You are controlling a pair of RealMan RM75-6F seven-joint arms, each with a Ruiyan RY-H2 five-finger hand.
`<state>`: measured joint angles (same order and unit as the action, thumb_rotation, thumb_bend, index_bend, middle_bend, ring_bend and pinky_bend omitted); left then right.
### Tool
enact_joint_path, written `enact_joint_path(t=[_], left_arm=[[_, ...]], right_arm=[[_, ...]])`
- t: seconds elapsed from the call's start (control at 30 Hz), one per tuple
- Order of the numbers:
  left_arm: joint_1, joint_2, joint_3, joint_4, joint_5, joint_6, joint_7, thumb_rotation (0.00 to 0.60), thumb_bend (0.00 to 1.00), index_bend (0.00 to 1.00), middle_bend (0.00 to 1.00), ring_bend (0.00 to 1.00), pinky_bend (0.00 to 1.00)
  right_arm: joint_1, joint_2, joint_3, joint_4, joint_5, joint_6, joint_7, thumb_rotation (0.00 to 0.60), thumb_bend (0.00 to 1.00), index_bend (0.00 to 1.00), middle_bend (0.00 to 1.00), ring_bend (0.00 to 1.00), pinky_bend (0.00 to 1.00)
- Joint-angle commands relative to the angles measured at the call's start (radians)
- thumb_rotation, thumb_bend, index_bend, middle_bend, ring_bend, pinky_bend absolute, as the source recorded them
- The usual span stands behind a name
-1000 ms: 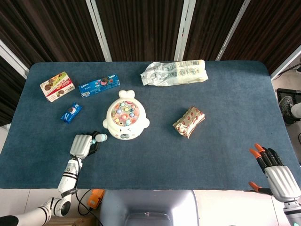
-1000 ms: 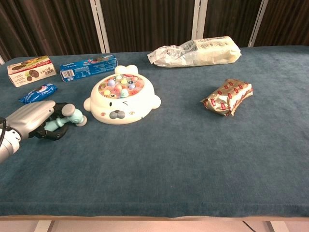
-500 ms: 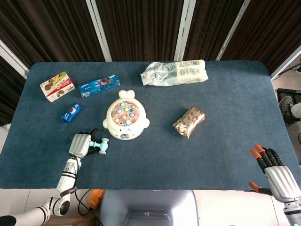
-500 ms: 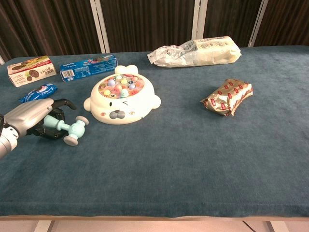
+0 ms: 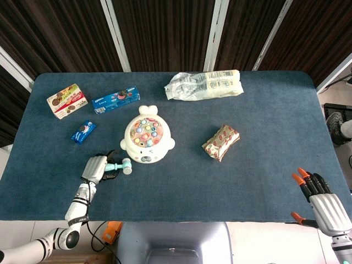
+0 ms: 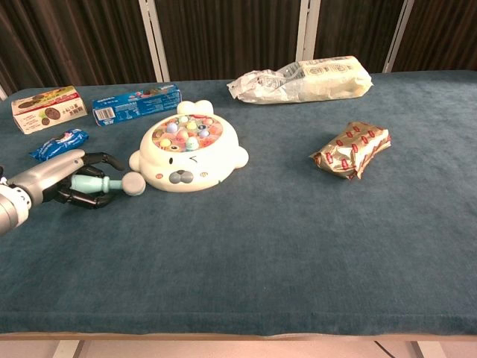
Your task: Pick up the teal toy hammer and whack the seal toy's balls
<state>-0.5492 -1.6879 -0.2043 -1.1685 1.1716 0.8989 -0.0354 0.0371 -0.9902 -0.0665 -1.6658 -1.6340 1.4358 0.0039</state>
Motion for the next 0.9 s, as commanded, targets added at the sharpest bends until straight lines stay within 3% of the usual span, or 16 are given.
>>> enact_joint_path(t=[0.03,0.5,0.67,0.9], left_arm=[[-0.017,0.070,-0.023,-0.091,-0.083,-0.088,0.000,0.457,0.38,0.26,0.29,0.22,0.28],[-0.034,0.097,-0.008,-0.119,-0.157,-0.093,0.059,0.442,0.39,0.26,0.29,0.22,0.25],[-0.021,0.087,-0.003,-0.108,-0.097,-0.018,0.043,0.441,0.39,0.25,0.29,0.21,0.23],[0.006,0.068,0.023,-0.067,0.042,0.123,0.006,0.422,0.39,0.20,0.21,0.12,0.15]], right_arm=[[0.000,0.000,0.000,0.000,0.000,0.000,0.000,0.600,0.30,0.00,0.00,0.00,0.00],[-0.002,0.002,0.000,-0.001,0.000,0.004,0.003,0.600,0.30,0.00,0.00,0.00,0.00],[-0.001,0.002,0.000,-0.001,0.000,0.002,0.002,0.600,0.30,0.00,0.00,0.00,0.00],[-0.002,0.001,0.000,-0.001,0.000,0.004,-0.001,0.600,0.30,0.00,0.00,0.00,0.00]])
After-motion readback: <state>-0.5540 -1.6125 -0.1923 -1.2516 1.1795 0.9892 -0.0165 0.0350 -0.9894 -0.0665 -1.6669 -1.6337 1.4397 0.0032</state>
